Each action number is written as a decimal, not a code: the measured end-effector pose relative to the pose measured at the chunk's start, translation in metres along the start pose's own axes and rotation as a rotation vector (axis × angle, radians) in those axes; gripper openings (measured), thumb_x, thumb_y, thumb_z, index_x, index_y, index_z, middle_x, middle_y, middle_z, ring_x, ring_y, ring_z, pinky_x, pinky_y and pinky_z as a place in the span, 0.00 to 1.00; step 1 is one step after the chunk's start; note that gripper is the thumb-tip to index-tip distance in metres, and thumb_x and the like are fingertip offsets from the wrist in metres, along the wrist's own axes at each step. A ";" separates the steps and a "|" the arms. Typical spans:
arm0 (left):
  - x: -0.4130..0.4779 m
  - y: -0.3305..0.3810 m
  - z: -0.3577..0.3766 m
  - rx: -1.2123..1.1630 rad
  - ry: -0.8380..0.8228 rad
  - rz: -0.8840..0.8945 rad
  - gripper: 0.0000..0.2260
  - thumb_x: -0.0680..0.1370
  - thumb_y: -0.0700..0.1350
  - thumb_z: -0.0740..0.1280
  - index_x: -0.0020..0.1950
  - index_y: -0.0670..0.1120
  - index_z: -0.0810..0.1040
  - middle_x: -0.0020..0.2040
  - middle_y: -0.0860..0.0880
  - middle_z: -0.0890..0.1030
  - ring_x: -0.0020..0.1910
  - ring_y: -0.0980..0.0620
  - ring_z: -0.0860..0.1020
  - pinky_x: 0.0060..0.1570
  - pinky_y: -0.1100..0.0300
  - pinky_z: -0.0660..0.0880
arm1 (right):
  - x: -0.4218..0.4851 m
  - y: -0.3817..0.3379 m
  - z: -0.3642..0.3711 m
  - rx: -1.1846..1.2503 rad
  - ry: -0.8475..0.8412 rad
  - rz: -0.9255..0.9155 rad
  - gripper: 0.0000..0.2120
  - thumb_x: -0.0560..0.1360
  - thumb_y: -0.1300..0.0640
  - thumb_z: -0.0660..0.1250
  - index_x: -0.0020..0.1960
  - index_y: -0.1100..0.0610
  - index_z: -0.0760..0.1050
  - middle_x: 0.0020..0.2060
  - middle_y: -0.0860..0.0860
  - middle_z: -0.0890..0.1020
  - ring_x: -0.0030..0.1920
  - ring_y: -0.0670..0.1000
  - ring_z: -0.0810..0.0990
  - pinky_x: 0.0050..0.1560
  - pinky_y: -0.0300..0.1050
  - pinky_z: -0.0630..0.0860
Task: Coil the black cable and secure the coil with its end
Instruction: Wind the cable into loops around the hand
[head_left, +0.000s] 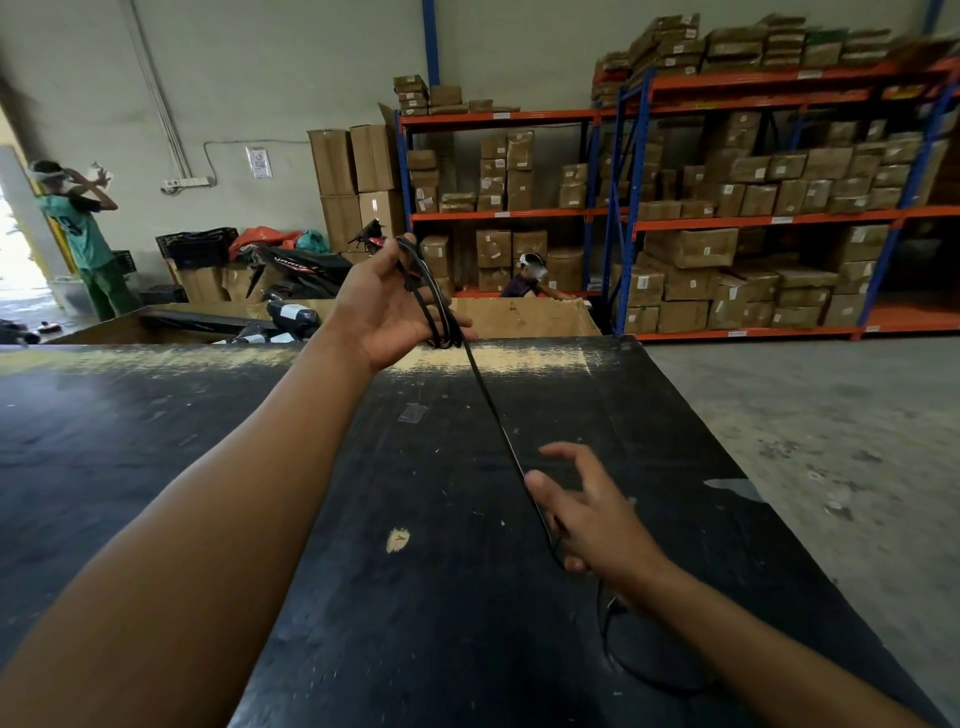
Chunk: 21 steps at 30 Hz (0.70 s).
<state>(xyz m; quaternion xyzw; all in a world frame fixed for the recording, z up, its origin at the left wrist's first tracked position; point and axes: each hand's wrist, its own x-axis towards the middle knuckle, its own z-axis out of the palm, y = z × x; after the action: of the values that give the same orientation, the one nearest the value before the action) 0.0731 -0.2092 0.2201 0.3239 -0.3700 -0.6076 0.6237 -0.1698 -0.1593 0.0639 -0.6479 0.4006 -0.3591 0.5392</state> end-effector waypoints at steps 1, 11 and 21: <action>0.001 -0.003 0.002 0.012 -0.004 -0.009 0.24 0.83 0.58 0.53 0.76 0.49 0.62 0.74 0.31 0.59 0.68 0.18 0.57 0.52 0.25 0.68 | 0.002 -0.003 0.001 -0.095 -0.046 -0.034 0.10 0.77 0.43 0.65 0.58 0.35 0.71 0.32 0.52 0.68 0.27 0.45 0.67 0.23 0.39 0.69; -0.005 -0.019 0.017 -0.008 -0.217 -0.047 0.21 0.81 0.60 0.55 0.75 0.62 0.65 0.73 0.28 0.61 0.65 0.19 0.65 0.53 0.23 0.69 | 0.025 -0.020 -0.001 -0.917 -0.041 -0.236 0.17 0.79 0.48 0.63 0.38 0.55 0.82 0.25 0.44 0.72 0.37 0.46 0.76 0.45 0.39 0.66; -0.036 -0.042 0.039 -0.042 -0.751 -0.203 0.21 0.82 0.62 0.47 0.76 0.67 0.57 0.77 0.31 0.55 0.70 0.24 0.58 0.59 0.27 0.67 | 0.073 -0.046 -0.047 -0.537 -0.172 -0.039 0.11 0.79 0.56 0.65 0.53 0.64 0.79 0.47 0.61 0.83 0.39 0.47 0.79 0.33 0.30 0.76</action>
<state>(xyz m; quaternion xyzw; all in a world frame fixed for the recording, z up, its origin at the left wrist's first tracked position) 0.0187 -0.1739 0.2019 0.1008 -0.5263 -0.7498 0.3881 -0.1753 -0.2400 0.1195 -0.8031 0.4217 -0.1943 0.3733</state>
